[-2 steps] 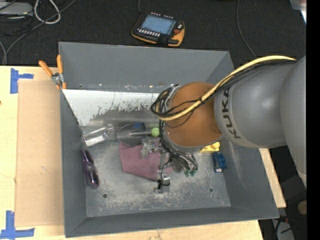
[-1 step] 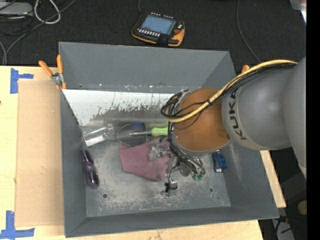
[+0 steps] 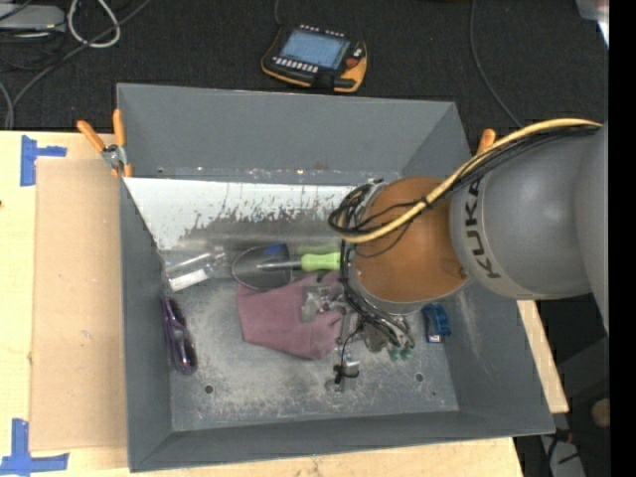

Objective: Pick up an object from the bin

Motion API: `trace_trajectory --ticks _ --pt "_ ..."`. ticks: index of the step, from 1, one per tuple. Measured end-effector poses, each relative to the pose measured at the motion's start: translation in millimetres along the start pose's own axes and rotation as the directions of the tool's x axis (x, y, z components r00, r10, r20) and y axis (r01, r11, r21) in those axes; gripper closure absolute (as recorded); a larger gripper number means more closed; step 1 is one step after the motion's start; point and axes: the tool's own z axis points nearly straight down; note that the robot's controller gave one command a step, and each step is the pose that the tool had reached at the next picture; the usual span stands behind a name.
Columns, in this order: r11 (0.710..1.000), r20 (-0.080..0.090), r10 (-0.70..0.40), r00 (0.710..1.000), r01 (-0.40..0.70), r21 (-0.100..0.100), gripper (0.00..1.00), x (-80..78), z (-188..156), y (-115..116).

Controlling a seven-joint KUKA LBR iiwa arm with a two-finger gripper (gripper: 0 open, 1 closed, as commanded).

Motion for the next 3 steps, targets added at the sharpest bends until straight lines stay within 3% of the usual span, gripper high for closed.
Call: trace_trajectory --ticks 1,2,3 --pt "0.959 -0.001 -0.282 0.959 0.282 -0.001 1.00 4.2 47.7 -25.1" --pt "0.960 -0.002 -0.281 0.960 0.281 -0.002 1.00 4.3 47.7 -25.2" --pt "0.960 -0.002 -0.280 0.960 0.280 -0.002 0.00 4.4 47.9 -25.1"
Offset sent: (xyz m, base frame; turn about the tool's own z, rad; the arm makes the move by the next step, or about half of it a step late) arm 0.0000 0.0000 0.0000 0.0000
